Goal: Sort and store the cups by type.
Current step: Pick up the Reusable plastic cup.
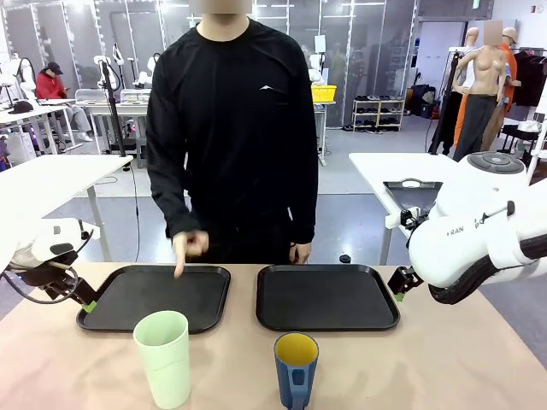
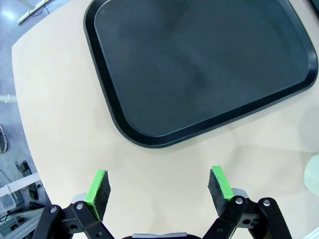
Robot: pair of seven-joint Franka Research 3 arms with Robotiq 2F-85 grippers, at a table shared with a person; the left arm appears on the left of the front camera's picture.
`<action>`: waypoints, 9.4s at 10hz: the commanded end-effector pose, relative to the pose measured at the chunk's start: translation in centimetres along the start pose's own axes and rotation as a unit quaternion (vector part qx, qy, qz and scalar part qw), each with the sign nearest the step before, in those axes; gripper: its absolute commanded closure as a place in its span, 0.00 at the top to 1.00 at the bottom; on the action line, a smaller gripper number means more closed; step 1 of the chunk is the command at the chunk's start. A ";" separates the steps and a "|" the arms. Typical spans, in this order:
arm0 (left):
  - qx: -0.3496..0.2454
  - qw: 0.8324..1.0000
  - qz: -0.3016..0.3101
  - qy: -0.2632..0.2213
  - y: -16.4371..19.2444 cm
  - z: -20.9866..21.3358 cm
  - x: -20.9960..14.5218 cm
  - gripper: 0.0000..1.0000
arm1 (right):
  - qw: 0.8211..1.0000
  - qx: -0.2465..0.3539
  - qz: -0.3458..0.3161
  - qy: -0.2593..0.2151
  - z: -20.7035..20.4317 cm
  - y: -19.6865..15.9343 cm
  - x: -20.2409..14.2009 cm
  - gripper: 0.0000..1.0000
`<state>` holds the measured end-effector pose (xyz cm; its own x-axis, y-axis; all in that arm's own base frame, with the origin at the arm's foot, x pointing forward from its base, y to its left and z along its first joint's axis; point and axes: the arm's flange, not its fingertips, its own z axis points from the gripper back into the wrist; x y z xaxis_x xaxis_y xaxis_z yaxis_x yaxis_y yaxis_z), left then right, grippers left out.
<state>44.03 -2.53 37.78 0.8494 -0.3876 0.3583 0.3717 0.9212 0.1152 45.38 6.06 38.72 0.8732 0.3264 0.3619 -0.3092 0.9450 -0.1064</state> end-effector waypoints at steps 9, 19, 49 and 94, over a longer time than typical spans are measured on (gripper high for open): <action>0.002 1.000 -0.001 0.002 0.2 0.0 -0.1 1.00 | 1.000 0.000 -0.001 0.001 0.0 -0.1 0.0 1.00; -0.035 0.994 -0.104 -0.008 -0.4 -0.1 -1.3 1.00 | 1.000 0.000 -0.001 0.001 0.0 -0.1 0.0 1.00; -0.322 0.813 -0.308 -0.376 8.6 -8.8 -13.1 1.00 | 1.000 0.000 -0.001 0.001 0.0 -0.1 0.0 1.00; -0.533 0.652 -0.331 -0.427 -10.5 -11.8 -7.0 1.00 | 1.000 0.000 -0.001 0.001 0.0 -0.1 0.0 1.00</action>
<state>38.26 -9.24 23.50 0.0536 -0.1538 0.9867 0.9822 -0.1700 -0.0799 45.34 6.13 38.69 0.8729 0.3279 0.3612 -0.3107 0.9445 -0.1066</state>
